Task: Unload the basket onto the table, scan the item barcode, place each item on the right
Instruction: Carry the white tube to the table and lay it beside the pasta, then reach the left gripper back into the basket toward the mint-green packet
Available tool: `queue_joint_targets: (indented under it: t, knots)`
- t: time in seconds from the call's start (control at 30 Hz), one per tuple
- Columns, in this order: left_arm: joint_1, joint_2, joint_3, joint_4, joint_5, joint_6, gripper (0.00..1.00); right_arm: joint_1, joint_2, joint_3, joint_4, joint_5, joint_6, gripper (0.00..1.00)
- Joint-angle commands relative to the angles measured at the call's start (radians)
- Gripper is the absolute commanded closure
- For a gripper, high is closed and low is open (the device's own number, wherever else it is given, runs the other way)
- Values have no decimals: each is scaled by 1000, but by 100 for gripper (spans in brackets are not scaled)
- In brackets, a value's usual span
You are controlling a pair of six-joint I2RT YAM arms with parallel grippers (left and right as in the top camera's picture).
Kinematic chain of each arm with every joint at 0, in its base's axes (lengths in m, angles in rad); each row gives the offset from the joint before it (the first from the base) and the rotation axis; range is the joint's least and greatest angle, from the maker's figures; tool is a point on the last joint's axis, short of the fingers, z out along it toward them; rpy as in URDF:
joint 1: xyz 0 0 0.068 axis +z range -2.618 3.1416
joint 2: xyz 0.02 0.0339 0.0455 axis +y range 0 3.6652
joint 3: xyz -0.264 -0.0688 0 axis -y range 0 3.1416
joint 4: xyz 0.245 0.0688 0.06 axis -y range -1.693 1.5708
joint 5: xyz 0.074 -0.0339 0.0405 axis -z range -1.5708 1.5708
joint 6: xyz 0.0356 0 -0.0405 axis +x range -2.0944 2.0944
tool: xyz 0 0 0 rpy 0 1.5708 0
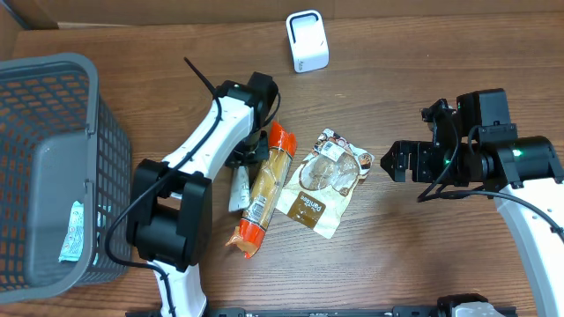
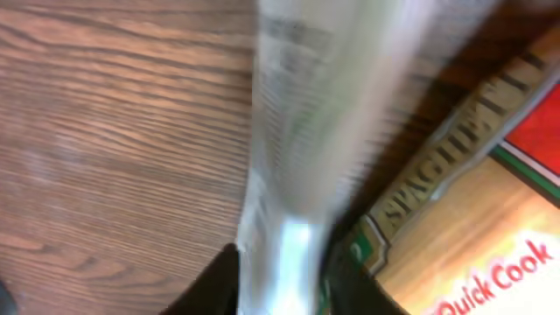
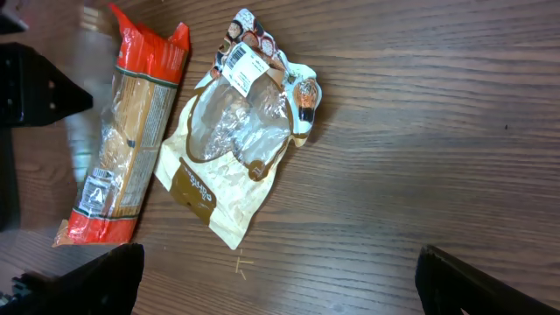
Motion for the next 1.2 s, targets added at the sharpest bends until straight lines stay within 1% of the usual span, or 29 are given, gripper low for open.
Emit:
queue_joint_targets:
  t: [0.0, 0.07, 0.2, 0.27, 0.47, 0.53, 0.6, 0.67, 0.7, 0.8, 0.87, 0.93, 1.07, 1.1, 1.13, 1.17]
  knots:
    - [-7, 3, 0, -8, 43, 9, 64, 6, 2, 24, 3, 0, 3, 0]
    - [-7, 3, 2, -9, 69, 38, 59, 6, 2, 24, 3, 0, 3, 0]
    - [-7, 0, 58, -61, 76, 47, 58, 6, 2, 24, 3, 0, 3, 0]
    - [-7, -10, 121, -103, 75, 62, 58, 6, 2, 24, 3, 0, 3, 0]
    - [10, -87, 431, -249, 60, 96, 56, 6, 2, 24, 3, 0, 3, 0]
    - [32, -119, 532, -301, 43, 96, 51, 6, 2, 24, 3, 0, 3, 0]
    - [75, -163, 628, -354, 17, 96, 29, 6, 2, 24, 3, 0, 3, 0]
    - [126, -203, 676, -388, -6, 97, 17, 6, 2, 24, 3, 0, 3, 0]
    - [163, -229, 690, -404, -13, 101, 15, 6, 2, 24, 3, 0, 3, 0]
    - [299, -301, 695, -439, -15, 104, 14, 6, 2, 24, 3, 0, 3, 0]
    - [409, -340, 694, -466, -13, 109, 14, 6, 2, 24, 3, 0, 3, 0]
    - [526, -371, 693, -483, 10, 144, 14, 6, 2, 24, 3, 0, 3, 0]
    - [759, -394, 691, -472, 16, 191, 14, 6, 2, 24, 3, 0, 3, 0]
    - [827, -394, 688, -467, 31, 195, 14, 6, 2, 24, 3, 0, 3, 0]
    - [864, -394, 682, -460, 52, 195, 14, 6, 2, 24, 3, 0, 3, 0]
    - [924, -394, 670, -449, 97, 202, 14, 6, 2, 24, 3, 0, 3, 0]
